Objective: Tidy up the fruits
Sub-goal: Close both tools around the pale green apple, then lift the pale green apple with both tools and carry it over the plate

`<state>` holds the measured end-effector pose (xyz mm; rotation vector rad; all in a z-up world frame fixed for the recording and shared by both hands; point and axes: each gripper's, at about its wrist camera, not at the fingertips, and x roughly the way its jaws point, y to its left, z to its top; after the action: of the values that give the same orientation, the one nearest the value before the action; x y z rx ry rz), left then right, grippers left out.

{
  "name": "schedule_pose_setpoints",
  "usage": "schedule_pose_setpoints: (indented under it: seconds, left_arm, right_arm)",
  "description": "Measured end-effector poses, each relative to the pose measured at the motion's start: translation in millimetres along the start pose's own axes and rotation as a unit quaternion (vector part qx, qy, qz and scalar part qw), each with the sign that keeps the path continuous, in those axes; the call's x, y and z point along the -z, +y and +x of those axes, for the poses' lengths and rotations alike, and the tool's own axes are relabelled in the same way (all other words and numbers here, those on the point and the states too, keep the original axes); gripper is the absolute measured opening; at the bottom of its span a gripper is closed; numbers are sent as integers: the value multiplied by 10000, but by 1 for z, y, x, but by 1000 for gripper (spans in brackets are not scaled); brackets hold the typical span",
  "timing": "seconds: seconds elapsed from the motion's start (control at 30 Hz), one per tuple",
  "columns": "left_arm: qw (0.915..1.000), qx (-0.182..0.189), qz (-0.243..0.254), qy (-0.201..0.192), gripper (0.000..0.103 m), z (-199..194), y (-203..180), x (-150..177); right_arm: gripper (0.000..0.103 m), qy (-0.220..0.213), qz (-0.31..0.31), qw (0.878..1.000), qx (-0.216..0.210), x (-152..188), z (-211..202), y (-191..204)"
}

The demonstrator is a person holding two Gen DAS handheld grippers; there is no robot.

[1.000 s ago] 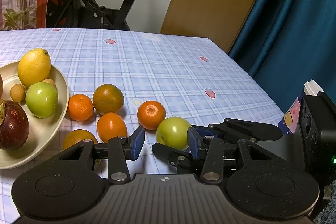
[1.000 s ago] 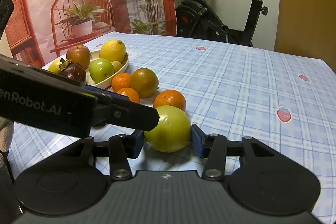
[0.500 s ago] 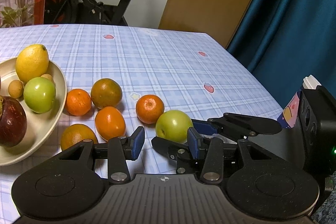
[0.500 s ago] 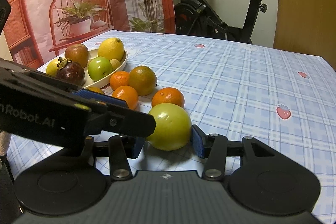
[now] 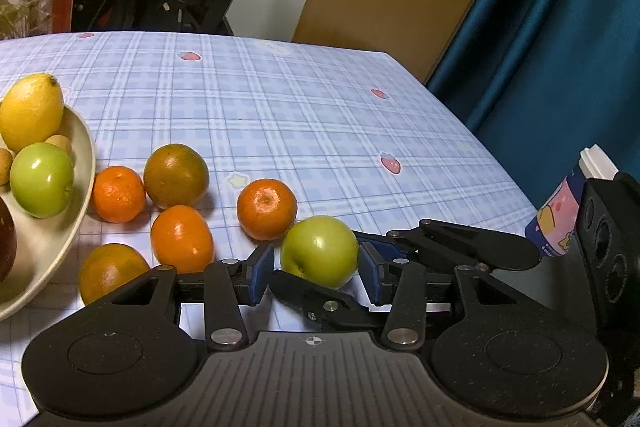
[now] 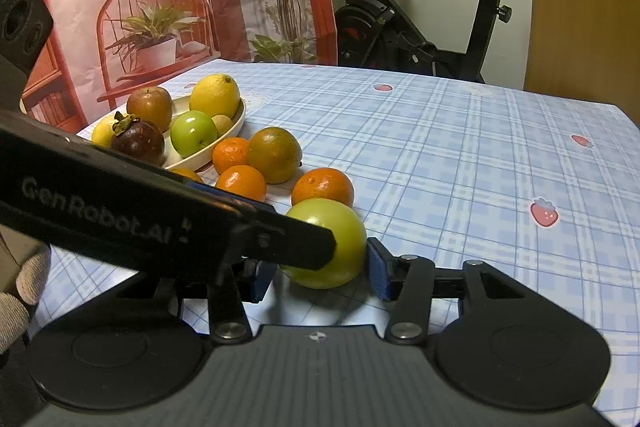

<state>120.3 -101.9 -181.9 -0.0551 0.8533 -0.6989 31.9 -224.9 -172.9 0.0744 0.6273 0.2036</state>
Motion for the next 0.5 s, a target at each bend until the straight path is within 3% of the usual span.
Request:
schedule_pose_setpoints:
  seconds: [0.23, 0.37, 0.5]
  left_arm:
    - [10000, 17, 97, -9, 55, 7, 0, 3]
    - [9999, 34, 110, -71, 47, 3, 0, 3]
    - [9998, -6, 177, -76, 47, -4, -2, 3]
  right_arm:
    - [51, 3, -6, 10000, 0, 0, 0, 0]
    - [49, -8, -12, 10000, 21, 0, 0, 0]
    - [47, -22, -71, 10000, 32, 1, -3, 4]
